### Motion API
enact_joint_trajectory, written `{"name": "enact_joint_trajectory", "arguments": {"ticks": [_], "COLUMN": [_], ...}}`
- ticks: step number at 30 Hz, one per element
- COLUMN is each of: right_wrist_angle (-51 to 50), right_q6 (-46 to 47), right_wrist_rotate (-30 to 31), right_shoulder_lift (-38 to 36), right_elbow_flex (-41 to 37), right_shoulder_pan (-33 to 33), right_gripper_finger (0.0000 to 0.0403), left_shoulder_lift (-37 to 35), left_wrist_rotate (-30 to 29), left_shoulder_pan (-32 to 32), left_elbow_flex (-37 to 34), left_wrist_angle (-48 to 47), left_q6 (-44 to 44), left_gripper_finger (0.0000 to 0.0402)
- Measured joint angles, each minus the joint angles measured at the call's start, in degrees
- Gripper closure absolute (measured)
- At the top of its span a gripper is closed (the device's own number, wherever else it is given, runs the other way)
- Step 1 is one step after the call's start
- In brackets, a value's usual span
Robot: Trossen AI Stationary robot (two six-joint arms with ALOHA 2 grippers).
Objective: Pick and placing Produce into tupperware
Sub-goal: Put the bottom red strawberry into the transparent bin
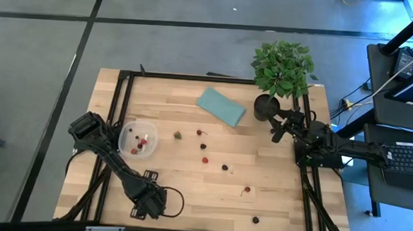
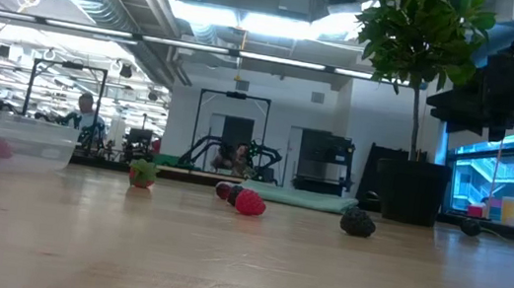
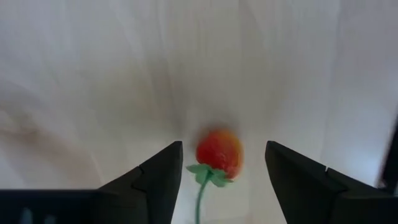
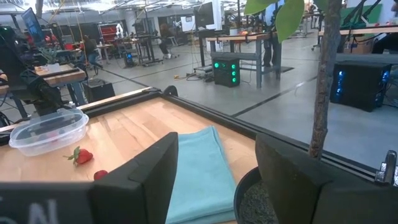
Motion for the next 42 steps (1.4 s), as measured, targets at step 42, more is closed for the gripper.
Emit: {"name": "enact_joint_trajectory", "arguments": {"ticks": [42], "right_wrist_angle": [0.0], "right_q6": [-0.1], "right_wrist_rotate": [0.0], "right_shoulder_lift": [0.0], "right_elbow_flex": [0.0], "right_shoulder_pan": [0.0], "right_gripper_finger": [0.0186], "left_shoulder_lift": [1.9], "left_wrist_rotate": [-0.2], "left_shoulder_pan": [0.3], "left_elbow_flex": [0.0], "left_wrist_angle": [-1.3], "left_q6": [-8.2], "left_gripper_finger": [0.0293]}}
